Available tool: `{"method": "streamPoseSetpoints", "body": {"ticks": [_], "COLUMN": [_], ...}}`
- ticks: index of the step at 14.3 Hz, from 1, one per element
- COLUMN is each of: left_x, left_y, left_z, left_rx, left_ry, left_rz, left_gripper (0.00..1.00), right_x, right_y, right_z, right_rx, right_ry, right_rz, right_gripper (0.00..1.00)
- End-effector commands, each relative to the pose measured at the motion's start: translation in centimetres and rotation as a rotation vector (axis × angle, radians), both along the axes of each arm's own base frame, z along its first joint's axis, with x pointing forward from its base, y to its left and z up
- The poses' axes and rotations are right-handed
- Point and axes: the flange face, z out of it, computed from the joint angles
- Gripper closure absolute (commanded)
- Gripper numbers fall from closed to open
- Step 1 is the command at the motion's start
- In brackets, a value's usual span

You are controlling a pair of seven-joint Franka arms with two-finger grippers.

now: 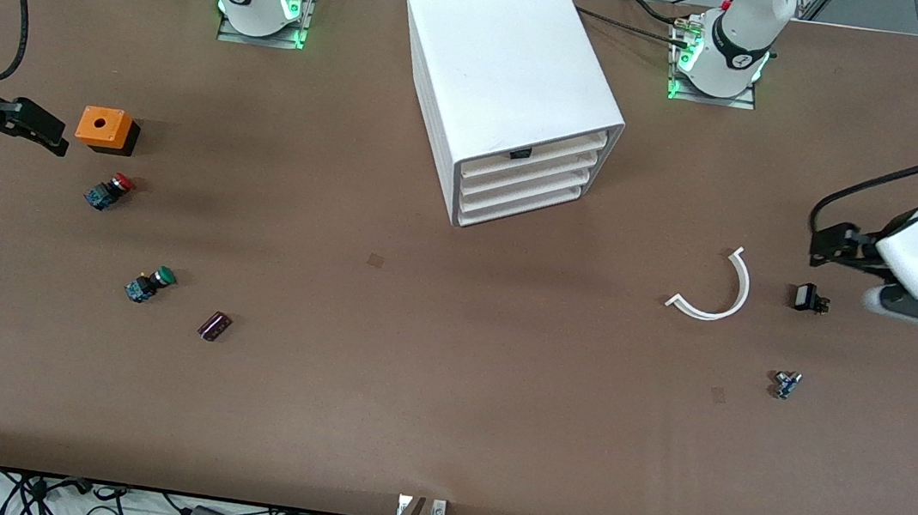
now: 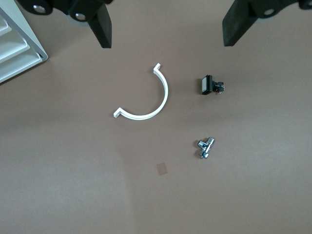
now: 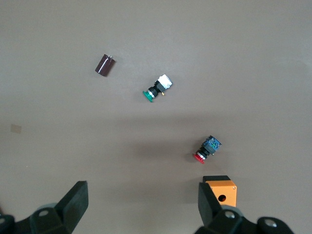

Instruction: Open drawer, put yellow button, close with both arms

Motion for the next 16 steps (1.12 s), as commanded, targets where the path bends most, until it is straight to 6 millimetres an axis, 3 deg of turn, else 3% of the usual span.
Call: {"method": "streamPoseSetpoints", "body": {"ticks": [1, 3, 16], "left_x": [-3.3, -4.6, -5.9], "left_y": [1.5, 1.5, 0.6], "left_z": [0.1, 0.2, 1.4], "left_rx": [-0.009, -0.010, -0.058], "left_ry": [-0.084, -0.151, -0.056], "left_rz": [0.004, 0.002, -0.006], "left_gripper": [0.00, 0.00, 0.00], "right_x": [-0.6, -0.8, -1.3], "right_y": [0.0, -0.6, 0.1], "right_z": [0.5, 0.5, 0.1], "right_rx": [-0.012, -0.007, -0.006], "right_ry": [0.011, 0.023, 0.050], "right_rz": [0.010, 0.005, 0.010], "right_gripper": [0.00, 0.00, 0.00]}}
